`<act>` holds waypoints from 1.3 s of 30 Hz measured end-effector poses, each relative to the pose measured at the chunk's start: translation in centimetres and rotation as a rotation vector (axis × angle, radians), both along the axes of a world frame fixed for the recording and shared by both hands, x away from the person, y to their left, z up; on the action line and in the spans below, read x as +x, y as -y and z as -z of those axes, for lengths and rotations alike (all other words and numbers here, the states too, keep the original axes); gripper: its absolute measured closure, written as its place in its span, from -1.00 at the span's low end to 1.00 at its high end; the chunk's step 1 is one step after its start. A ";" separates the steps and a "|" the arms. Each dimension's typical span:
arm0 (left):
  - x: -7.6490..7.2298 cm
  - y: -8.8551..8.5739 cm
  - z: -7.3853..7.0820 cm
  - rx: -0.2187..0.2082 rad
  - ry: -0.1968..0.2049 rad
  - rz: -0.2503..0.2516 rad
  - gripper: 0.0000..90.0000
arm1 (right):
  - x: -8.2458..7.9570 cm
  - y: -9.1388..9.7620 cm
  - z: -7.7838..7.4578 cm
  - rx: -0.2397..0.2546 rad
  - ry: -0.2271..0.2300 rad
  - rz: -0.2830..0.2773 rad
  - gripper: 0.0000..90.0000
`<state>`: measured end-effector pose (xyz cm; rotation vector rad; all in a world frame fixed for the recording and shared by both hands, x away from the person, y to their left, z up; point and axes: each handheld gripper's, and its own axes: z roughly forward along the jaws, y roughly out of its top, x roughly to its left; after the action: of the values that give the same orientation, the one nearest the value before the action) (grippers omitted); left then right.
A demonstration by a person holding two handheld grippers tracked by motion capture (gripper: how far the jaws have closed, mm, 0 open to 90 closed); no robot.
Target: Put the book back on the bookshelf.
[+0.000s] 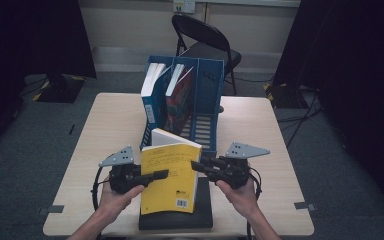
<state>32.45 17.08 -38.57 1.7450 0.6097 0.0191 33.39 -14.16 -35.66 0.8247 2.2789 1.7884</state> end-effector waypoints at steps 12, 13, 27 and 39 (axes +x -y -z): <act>-0.4 0.1 -0.2 0.020 0.015 0.006 0.90 | -0.1 -1.9 1.5 -0.064 -0.039 -0.068 0.55; -0.2 0.0 -0.2 0.017 0.013 0.001 0.90 | 0.0 -2.0 1.4 -0.068 -0.040 -0.065 0.57; -0.5 0.8 -0.3 0.074 0.088 -0.039 0.57 | -1.3 -1.4 0.5 -0.110 0.071 -0.054 0.66; -0.4 -1.0 0.9 0.077 0.067 -0.146 0.03 | -2.0 -1.0 0.8 -0.109 0.067 -0.074 0.66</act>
<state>32.08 18.12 -39.51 1.7631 0.6940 0.2039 31.39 -13.20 -36.50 0.6597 2.3681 1.6769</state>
